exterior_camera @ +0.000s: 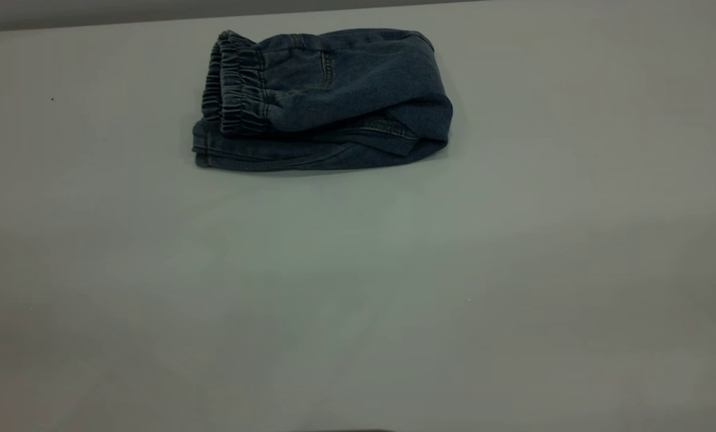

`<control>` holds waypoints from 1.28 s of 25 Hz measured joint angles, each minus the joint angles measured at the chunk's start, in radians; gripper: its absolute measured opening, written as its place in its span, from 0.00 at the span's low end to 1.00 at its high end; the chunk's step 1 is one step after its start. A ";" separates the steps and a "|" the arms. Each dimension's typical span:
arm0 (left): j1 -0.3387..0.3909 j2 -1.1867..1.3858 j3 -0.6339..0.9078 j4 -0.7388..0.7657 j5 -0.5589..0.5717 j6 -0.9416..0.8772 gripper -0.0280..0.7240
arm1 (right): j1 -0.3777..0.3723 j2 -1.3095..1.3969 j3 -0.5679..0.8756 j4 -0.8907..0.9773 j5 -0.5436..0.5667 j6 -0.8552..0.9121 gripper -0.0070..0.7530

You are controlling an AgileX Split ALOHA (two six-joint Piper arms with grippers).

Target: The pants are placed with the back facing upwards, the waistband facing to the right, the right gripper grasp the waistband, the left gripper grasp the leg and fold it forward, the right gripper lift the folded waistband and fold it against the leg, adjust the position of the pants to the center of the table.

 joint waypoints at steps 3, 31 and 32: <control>0.000 0.000 0.001 0.004 0.001 -0.015 0.54 | 0.000 0.000 0.000 0.000 0.000 0.001 0.78; 0.439 -0.301 0.002 0.005 0.012 -0.024 0.54 | 0.000 0.000 0.000 0.000 0.000 0.001 0.78; 0.467 -0.335 0.002 0.005 0.013 -0.024 0.54 | 0.000 0.000 0.000 0.000 0.000 0.001 0.78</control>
